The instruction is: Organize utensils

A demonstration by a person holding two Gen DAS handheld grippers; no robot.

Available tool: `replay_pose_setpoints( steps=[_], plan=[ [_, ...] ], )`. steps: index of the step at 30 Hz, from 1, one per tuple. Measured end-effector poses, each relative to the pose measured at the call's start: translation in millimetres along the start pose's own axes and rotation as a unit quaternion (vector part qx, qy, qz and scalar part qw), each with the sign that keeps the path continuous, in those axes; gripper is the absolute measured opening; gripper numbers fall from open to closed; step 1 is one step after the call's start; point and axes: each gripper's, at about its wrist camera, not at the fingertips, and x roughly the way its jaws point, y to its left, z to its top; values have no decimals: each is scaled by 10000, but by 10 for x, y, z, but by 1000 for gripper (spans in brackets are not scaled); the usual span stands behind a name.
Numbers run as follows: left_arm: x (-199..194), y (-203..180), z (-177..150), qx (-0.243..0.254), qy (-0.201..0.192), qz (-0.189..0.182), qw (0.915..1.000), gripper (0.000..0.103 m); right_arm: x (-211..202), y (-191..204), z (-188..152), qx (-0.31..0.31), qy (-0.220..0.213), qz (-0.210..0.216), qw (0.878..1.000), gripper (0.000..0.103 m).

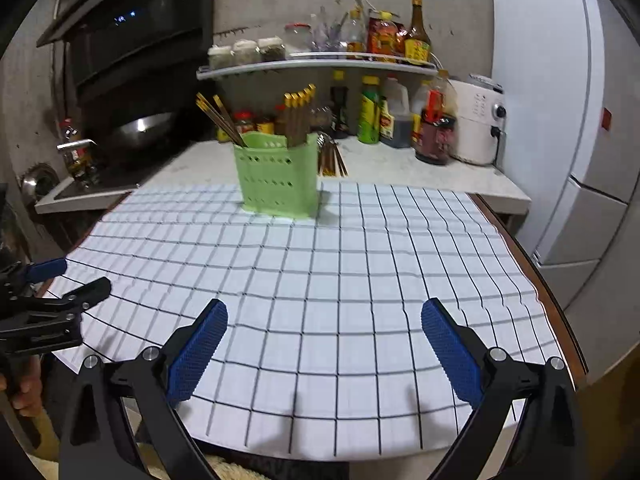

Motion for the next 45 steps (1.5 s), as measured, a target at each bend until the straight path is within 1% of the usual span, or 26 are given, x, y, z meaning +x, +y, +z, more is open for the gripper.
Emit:
replay_pose_setpoints(
  steps=[8, 26, 45],
  plan=[
    [-35, -28, 39, 16, -89, 50, 9999, 97, 21, -27, 2, 52, -13, -36, 10000, 97],
    [27, 16, 62, -39, -35, 49, 10000, 97, 45, -54, -7, 104, 16, -13, 9999, 97],
    [25, 10, 82, -26, -71, 80, 9999, 97, 31, -94, 18, 152, -25, -9, 9999, 97]
  ],
)
